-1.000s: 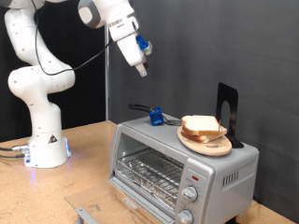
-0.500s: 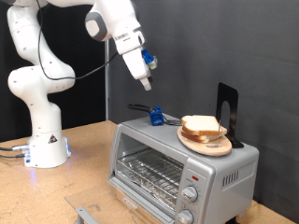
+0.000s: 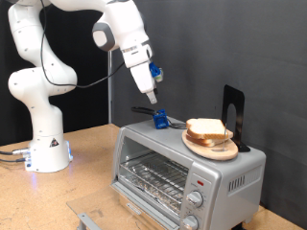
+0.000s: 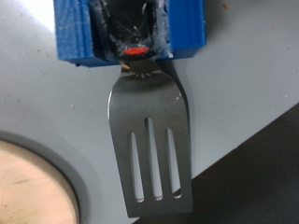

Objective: Make a piece of toast with the oven

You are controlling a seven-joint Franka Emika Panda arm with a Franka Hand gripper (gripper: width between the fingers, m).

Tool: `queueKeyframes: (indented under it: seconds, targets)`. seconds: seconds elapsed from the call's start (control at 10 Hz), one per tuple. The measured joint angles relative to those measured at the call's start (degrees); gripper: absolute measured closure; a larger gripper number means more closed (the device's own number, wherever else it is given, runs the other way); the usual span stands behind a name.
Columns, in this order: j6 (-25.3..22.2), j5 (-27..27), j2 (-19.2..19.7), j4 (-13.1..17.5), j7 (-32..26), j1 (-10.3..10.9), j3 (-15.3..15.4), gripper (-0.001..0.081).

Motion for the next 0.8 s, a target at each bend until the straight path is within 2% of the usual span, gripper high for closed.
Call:
queueKeyframes:
  seconds: [0.3,0.8]
  targets:
    - [4.9,0.8,1.9,-2.1,0.1,0.0,1.5,-0.0003]
    - [9.7,2.9,6.3,-3.0,-0.3,0.5,2.7,-0.0003]
